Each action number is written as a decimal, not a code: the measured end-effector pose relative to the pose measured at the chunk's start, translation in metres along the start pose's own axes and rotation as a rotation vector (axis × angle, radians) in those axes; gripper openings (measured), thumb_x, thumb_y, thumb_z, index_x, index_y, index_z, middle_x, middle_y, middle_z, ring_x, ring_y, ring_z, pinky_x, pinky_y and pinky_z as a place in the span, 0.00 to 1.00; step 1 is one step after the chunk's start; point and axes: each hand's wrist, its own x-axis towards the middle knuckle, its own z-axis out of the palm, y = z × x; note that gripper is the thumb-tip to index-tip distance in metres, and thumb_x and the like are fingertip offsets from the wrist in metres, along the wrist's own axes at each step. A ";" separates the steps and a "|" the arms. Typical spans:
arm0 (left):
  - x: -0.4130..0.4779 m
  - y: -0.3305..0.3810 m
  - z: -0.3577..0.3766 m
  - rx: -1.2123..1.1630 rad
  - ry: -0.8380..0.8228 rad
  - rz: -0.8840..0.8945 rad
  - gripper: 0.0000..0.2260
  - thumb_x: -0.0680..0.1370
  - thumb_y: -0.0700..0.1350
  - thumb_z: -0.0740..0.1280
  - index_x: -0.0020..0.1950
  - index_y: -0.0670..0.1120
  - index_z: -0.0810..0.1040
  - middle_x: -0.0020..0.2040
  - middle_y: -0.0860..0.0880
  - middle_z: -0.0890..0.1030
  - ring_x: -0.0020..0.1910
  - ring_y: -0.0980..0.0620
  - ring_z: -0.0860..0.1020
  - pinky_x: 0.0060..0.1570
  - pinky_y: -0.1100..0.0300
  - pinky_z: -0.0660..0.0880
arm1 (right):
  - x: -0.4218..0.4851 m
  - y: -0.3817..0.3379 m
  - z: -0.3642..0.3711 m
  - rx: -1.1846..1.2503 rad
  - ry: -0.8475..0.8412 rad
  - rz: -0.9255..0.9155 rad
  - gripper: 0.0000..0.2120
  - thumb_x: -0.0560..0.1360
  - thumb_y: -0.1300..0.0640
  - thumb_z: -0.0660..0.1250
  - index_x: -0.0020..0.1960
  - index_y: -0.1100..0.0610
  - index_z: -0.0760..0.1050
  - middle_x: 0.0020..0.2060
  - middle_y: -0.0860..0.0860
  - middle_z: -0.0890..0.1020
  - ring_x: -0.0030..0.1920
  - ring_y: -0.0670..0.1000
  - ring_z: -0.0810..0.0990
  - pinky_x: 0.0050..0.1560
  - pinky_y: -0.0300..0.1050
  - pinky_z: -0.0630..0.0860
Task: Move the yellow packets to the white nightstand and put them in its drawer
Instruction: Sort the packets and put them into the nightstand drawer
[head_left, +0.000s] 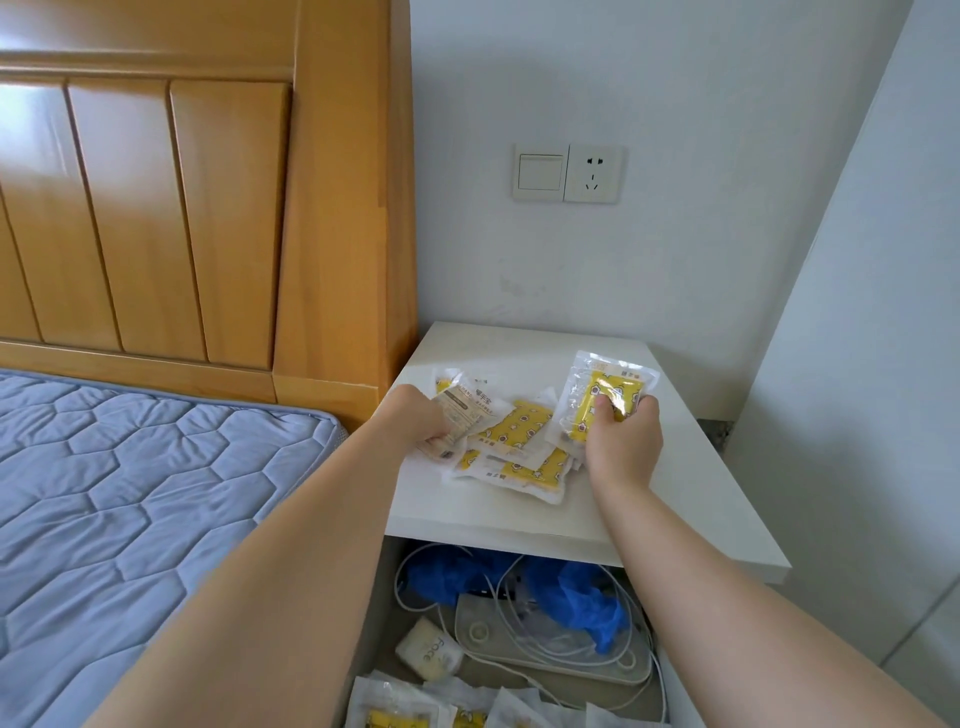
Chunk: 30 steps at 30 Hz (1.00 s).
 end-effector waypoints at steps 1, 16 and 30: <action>-0.004 -0.004 0.003 -0.064 0.009 0.008 0.10 0.78 0.38 0.64 0.58 0.39 0.76 0.39 0.47 0.74 0.38 0.52 0.75 0.28 0.67 0.71 | -0.001 -0.001 0.000 0.014 0.008 0.001 0.09 0.79 0.56 0.62 0.53 0.61 0.69 0.42 0.50 0.74 0.41 0.52 0.73 0.42 0.42 0.66; -0.026 -0.027 0.024 -0.904 0.329 0.137 0.13 0.78 0.38 0.65 0.61 0.47 0.74 0.54 0.52 0.79 0.53 0.52 0.78 0.45 0.62 0.73 | 0.020 -0.066 0.000 -0.892 -0.926 -0.251 0.08 0.75 0.54 0.66 0.47 0.59 0.76 0.45 0.54 0.80 0.47 0.54 0.79 0.45 0.43 0.74; -0.025 -0.019 0.025 -0.769 0.266 0.142 0.14 0.79 0.39 0.62 0.64 0.48 0.72 0.57 0.51 0.78 0.56 0.49 0.77 0.51 0.55 0.75 | 0.024 -0.078 0.023 -1.338 -1.183 -0.498 0.18 0.74 0.54 0.70 0.61 0.59 0.73 0.49 0.51 0.77 0.52 0.55 0.77 0.51 0.47 0.75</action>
